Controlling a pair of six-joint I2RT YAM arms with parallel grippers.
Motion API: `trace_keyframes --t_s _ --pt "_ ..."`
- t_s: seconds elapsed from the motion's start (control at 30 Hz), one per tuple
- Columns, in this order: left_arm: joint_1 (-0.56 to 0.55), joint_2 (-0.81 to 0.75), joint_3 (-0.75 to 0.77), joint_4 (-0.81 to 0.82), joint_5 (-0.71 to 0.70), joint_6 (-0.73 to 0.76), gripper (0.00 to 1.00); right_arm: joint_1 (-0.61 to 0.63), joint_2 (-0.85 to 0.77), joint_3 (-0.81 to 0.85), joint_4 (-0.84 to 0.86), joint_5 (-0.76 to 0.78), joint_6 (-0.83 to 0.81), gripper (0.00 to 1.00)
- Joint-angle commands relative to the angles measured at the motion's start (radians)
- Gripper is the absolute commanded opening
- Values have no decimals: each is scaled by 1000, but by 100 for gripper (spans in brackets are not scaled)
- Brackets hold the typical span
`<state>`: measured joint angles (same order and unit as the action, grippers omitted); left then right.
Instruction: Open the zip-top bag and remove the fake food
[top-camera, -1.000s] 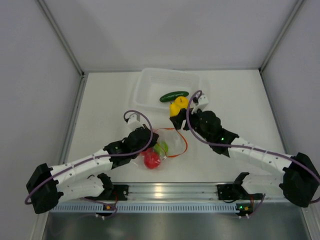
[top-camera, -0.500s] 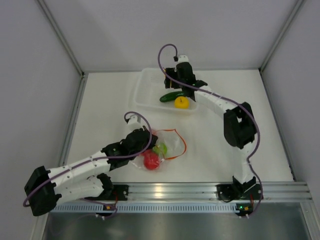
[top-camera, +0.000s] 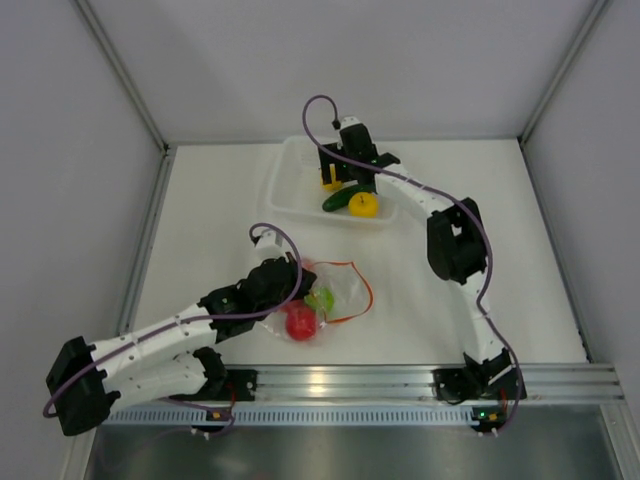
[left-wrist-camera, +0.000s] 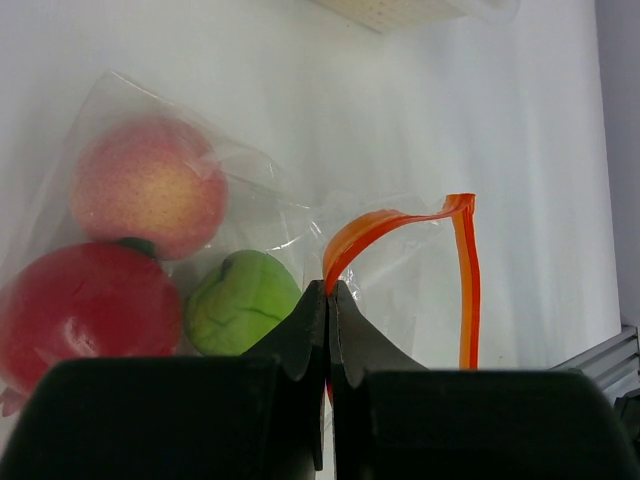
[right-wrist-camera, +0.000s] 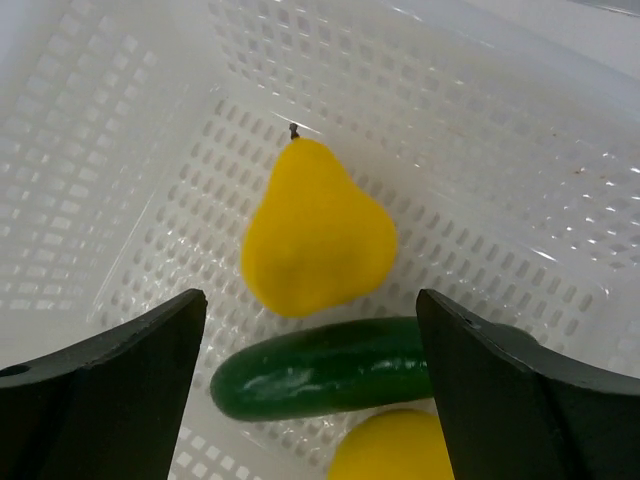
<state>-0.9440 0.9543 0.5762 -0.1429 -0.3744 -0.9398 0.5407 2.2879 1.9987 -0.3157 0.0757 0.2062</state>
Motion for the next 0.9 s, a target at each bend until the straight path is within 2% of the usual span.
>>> trace_keyframes --t_s 0.0,0.07,0.2,0.27,0.3,0.37,0.43,0.6,0.67,0.87 --pt "4 -22 47 5 20 32 0 -4 -129 19 -28 -33 -40 88" --pt "4 -23 51 5 22 32 0 -11 -203 -46 -22 -37 -44 90" --pt "4 -32 65 5 29 29 0 -25 -367 -207 3 -71 -16 87" --pt "4 -34 77 5 29 32 0 -25 -498 -355 54 -138 14 85" --pt "4 -35 82 5 29 35 0 -24 -546 -480 76 -166 30 83" --pt "4 -35 99 5 26 35 0 -19 -689 -604 133 -256 76 80" --pt "4 -34 109 5 25 36 0 -7 -776 -767 193 -292 91 73" --pt "2 -37 139 6 25 45 0 123 -1042 -1038 248 -252 127 67" --pt "2 -35 146 8 22 50 0 187 -1138 -1096 280 -225 160 64" --pt "2 -17 182 8 37 32 0 332 -1275 -1253 394 -124 274 56"
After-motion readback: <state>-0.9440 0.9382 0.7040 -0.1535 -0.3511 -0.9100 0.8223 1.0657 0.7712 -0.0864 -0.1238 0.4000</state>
